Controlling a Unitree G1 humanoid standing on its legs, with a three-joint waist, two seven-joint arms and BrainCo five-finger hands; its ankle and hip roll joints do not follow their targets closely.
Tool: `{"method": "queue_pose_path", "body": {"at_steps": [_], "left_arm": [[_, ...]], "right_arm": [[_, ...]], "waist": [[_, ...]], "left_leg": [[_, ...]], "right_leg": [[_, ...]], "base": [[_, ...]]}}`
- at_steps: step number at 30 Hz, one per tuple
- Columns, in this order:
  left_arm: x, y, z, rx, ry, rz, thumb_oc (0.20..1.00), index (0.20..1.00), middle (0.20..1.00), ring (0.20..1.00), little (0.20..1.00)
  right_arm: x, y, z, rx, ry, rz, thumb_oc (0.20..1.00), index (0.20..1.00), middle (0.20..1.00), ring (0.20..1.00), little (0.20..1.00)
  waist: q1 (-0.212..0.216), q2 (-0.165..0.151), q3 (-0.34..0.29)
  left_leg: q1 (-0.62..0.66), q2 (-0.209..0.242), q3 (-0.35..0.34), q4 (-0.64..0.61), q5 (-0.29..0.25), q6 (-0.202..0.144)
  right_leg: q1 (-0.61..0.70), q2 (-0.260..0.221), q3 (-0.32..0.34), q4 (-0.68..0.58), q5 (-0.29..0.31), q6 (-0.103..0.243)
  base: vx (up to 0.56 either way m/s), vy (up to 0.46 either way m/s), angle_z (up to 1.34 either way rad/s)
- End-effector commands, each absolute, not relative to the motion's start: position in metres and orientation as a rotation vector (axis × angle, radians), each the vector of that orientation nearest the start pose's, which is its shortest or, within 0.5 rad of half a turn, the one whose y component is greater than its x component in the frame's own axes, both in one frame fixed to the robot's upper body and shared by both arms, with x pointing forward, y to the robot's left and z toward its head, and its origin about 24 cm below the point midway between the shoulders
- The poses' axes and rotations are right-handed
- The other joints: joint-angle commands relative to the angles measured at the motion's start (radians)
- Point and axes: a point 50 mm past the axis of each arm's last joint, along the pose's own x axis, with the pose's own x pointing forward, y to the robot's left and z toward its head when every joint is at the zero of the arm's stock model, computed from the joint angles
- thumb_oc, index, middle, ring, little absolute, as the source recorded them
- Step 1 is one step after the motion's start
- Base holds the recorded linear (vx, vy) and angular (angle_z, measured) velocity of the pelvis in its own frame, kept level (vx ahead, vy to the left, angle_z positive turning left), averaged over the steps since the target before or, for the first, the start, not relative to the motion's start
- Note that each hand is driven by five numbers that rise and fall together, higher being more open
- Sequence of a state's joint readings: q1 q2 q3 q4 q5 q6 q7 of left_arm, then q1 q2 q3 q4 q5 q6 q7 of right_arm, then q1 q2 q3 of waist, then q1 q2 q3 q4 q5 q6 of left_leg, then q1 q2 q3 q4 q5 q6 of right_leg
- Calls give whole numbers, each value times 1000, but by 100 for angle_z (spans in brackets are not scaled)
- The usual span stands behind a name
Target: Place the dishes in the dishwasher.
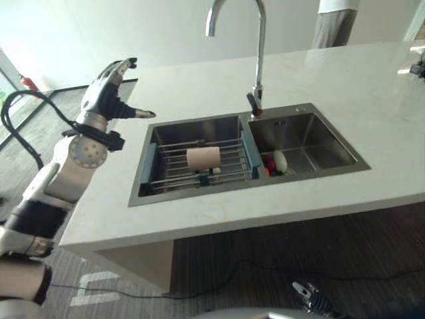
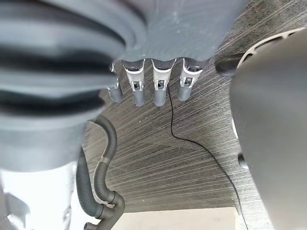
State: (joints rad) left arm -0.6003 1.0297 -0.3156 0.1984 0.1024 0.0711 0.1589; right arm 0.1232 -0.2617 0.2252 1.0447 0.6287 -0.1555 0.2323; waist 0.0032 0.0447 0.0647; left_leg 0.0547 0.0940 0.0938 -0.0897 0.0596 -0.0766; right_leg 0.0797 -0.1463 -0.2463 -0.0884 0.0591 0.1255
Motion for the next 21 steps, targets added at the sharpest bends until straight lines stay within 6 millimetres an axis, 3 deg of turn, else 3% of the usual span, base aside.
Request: {"method": "queue_pose_path", "body": {"at_steps": [1, 4, 14, 21], "left_arm": [[328, 284, 265, 1200, -347, 241, 1000, 1000, 1000, 1000, 1000], [338, 283, 260, 1169, -283, 209, 1000, 1000, 1000, 1000, 1000], [356, 266, 296, 1302, -316, 224, 1000, 1000, 1000, 1000, 1000], [364, 261, 283, 1353, -253, 249, 1000, 1000, 1000, 1000, 1000]], "right_arm": [[127, -223, -140, 272, 875, -65, 1000, 1000, 1000, 1000, 1000], [144, -225, -132, 252, 824, -26, 1000, 1000, 1000, 1000, 1000], [187, -215, -109, 267, 681, 73, 1000, 1000, 1000, 1000, 1000], [205, -214, -99, 231, 649, 100, 1000, 1000, 1000, 1000, 1000]], "waist": [[-13, -3, 61], [-24, -7, 101], [-26, -79, 234], [-27, -85, 269]], "left_leg": [[1, 15, -9, 3, -76, 4], [-35, 10, -14, 15, -69, 9], [-148, 26, -2, 13, -43, 6], [-173, 33, 5, 5, -25, -4]], "right_leg": [[-41, -89, 72, 8, 20, 104], [-81, -94, 99, 14, 37, 107], [-180, -77, 112, 11, 69, 104], [-202, -72, 104, 11, 70, 93]], "base": [[-89, 102, -24], [-121, 95, -12], [-162, -2, -4], [-61, 40, 0]]}}
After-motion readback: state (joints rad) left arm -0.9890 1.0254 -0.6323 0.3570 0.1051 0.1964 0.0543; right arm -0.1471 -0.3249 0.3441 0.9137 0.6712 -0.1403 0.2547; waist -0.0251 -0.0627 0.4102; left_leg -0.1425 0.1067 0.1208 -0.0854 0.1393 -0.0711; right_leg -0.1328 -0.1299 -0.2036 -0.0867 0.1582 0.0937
